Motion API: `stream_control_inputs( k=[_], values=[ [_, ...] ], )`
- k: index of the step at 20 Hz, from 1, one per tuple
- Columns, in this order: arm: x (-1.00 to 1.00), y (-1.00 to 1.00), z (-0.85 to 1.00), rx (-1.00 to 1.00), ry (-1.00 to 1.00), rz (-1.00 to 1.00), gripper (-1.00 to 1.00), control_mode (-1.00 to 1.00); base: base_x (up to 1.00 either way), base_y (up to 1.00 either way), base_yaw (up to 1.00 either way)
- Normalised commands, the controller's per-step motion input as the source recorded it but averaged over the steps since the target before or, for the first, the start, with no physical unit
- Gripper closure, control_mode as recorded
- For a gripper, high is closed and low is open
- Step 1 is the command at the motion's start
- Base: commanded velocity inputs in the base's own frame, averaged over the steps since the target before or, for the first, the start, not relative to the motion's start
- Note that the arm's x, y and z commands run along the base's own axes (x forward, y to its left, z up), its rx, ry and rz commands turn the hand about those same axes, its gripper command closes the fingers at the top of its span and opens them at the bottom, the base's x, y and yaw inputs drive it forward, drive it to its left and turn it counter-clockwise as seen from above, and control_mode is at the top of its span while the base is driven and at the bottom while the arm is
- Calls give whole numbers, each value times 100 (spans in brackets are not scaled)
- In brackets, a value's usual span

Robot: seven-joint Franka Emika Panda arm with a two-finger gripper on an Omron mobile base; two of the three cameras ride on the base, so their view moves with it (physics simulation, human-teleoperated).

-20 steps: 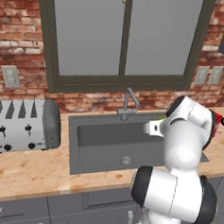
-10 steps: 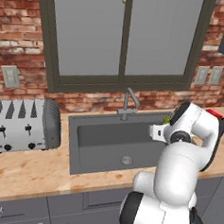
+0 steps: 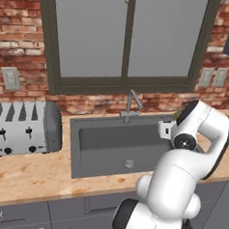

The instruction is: Turn on the sink faucet. Then move the broccoli from the counter to the sink. Turn off the sink. Move the vegetable from the sink to the pot next to the stove. Finally move the pot to the front left burner.

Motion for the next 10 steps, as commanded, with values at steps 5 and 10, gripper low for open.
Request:
stream_control_inputs(
  k=[5,10],
  values=[
    [-7,0,79,0,9,-7,100,-100,0,0,0],
    [0,0,94,0,9,-11,100,-100,0,0,0]
  ],
)
